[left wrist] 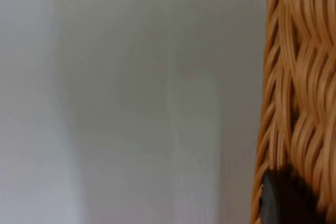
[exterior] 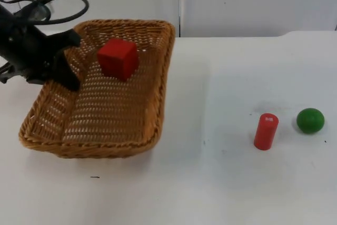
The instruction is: Pick up the basket with the left hand and place the object to the left of the red cylinder into the basket with the right hand.
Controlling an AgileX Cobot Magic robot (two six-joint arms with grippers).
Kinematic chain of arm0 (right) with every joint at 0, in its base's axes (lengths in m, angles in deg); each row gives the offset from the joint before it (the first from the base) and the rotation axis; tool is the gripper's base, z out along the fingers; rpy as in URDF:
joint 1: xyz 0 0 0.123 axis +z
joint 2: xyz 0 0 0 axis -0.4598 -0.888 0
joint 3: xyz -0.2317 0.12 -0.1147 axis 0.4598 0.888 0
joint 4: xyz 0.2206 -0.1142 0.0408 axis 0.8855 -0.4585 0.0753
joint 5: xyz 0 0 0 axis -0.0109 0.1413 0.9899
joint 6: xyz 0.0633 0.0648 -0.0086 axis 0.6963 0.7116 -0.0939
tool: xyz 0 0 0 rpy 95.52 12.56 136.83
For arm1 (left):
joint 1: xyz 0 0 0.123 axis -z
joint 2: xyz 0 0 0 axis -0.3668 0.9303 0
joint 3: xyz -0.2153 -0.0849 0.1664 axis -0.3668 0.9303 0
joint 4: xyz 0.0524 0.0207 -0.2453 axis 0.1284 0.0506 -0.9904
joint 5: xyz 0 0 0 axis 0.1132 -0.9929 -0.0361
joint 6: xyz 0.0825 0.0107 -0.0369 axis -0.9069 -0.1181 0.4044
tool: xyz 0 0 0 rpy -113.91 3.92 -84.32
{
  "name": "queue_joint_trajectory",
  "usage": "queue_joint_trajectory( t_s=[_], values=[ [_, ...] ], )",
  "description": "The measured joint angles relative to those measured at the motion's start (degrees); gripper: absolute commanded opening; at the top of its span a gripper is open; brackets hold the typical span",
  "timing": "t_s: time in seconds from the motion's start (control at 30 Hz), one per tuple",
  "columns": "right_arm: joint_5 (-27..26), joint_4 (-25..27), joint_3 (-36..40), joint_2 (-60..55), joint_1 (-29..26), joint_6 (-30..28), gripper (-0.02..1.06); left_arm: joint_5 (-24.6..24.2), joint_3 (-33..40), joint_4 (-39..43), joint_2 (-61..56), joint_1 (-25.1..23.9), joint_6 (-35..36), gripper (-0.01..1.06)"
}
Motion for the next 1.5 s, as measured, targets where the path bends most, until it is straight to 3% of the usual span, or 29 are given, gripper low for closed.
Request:
queue_joint_trajectory(
  t_s=[0.37, 1.23, 1.37, 1.4, 1.5],
  values=[
    [-0.5, 0.0, 0.0, 0.0, 0.0, 0.0, 0.81, 0.2, -1.4, 0.4, 3.9, -1.2, -4.4, 0.00],
    [-1.1, 0.0, 1.0, 0.0, 0.0, 0.0, 0.81, 1.6, -2.3, 0.0, 7.1, -1.2, -4.7, 0.03],
    [-1.1, 0.0, 1.0, 0.0, 0.0, 0.0, 0.81, 1.6, -2.3, -0.3, 7.1, -1.2, -4.7, 0.34],
    [-1.1, 0.0, 1.0, 0.0, 0.0, 0.0, 0.81, 1.6, -2.3, -1.2, 7.1, -1.2, -4.7, 0.34],
    [-1.1, 0.0, 1.0, 0.0, 0.0, 0.0, 0.81, 1.5, -2.4, -2.7, 7.1, -1.2, -4.7, 0.65]
  ],
)
